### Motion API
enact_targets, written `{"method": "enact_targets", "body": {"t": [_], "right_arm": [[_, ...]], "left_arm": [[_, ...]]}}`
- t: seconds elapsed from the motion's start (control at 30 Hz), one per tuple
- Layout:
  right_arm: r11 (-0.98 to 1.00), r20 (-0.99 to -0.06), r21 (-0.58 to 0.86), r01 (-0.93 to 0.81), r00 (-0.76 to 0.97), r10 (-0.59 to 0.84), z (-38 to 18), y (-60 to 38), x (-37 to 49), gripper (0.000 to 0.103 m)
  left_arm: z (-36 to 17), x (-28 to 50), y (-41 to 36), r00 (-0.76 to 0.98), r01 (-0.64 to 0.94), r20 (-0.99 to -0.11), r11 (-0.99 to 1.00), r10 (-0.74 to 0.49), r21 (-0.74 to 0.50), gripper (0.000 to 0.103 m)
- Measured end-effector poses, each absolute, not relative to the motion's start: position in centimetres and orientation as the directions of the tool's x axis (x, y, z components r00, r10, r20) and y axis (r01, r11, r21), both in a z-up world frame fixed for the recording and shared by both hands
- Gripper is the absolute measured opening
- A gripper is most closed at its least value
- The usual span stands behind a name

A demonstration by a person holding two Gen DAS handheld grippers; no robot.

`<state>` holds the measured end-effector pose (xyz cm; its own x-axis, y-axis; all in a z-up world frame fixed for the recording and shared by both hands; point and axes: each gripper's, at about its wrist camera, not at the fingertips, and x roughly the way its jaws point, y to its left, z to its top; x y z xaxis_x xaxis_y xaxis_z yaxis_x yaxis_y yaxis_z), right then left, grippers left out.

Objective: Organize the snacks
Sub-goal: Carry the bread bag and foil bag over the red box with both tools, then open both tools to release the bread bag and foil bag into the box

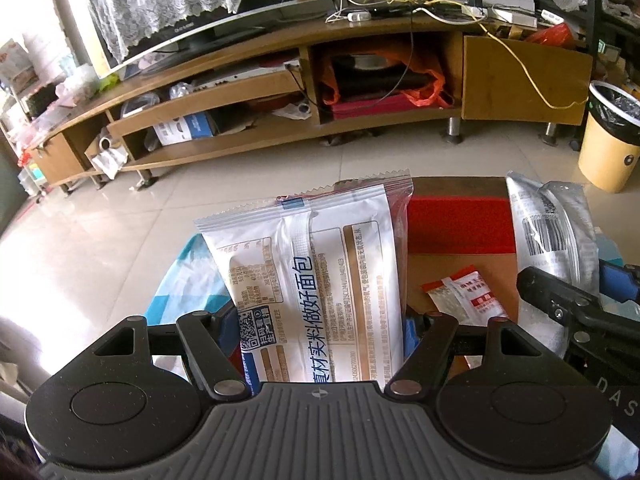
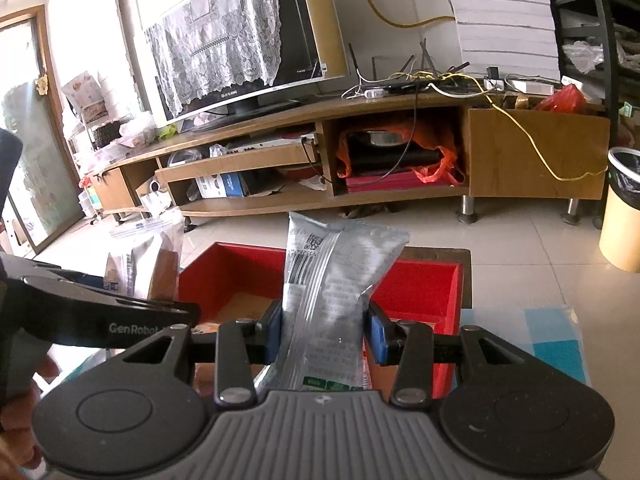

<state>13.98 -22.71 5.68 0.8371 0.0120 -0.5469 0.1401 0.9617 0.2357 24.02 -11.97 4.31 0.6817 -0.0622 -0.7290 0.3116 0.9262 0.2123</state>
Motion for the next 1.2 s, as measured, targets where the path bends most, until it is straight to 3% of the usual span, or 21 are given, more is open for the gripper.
{"method": "enact_targets", "body": {"t": [1.2], "right_arm": [[0.967,-0.628,0.209,0.145,0.778,0.019,1.6,-23.4,18.7,0.04]], "left_arm": [[0.7,26.9,-13.1,0.66,0.292,-0.752,0.918,0.011,0.269,0.079]]}}
